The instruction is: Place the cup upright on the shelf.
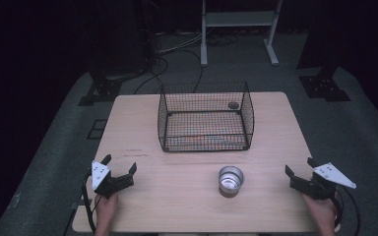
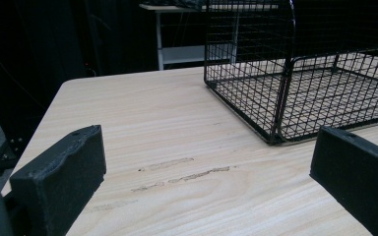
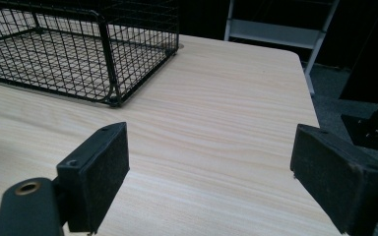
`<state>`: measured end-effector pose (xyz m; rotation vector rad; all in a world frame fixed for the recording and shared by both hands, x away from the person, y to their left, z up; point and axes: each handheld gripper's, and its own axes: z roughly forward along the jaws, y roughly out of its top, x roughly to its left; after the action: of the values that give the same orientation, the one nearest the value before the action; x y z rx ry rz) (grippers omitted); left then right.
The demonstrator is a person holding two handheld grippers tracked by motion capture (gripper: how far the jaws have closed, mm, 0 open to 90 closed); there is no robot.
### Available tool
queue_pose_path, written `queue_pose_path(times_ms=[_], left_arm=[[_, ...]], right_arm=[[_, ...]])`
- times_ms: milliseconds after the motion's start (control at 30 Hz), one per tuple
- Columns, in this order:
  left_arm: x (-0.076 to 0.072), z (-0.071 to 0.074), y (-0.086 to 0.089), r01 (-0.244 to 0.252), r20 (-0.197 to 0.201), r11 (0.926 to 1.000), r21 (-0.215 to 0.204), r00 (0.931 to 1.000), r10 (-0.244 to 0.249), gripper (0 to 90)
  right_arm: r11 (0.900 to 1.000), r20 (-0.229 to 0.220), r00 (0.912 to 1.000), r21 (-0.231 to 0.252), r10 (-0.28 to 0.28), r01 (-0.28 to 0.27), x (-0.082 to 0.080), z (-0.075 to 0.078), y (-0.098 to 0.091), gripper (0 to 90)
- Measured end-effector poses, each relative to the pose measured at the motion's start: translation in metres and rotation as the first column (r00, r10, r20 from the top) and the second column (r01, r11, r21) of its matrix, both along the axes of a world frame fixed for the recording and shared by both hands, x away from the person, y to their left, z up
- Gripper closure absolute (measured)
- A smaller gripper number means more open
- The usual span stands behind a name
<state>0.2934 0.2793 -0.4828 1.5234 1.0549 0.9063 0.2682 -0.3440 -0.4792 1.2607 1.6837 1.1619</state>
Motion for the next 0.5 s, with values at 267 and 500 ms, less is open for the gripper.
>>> queue_pose_path(times_ms=[267, 500], left_arm=[[-0.0005, -0.0001, -0.0008, 0.006, 0.002, 1.0000, 0.007, 1.0000, -0.006, 0.0], [-0.0007, -0.0001, -0.0006, 0.007, 0.002, 1.0000, 0.007, 1.0000, -0.007, 0.0]], right_arm=[[0.9996, -0.009, 0.9995, 0.000, 0.029, -0.029, -0.0025, 0.0035, 0.0024, 14.0], [0.9966, -0.013, 0.9966, 0.013, 0.081, -0.081, -0.0076, 0.0089, 0.0097, 13.8]])
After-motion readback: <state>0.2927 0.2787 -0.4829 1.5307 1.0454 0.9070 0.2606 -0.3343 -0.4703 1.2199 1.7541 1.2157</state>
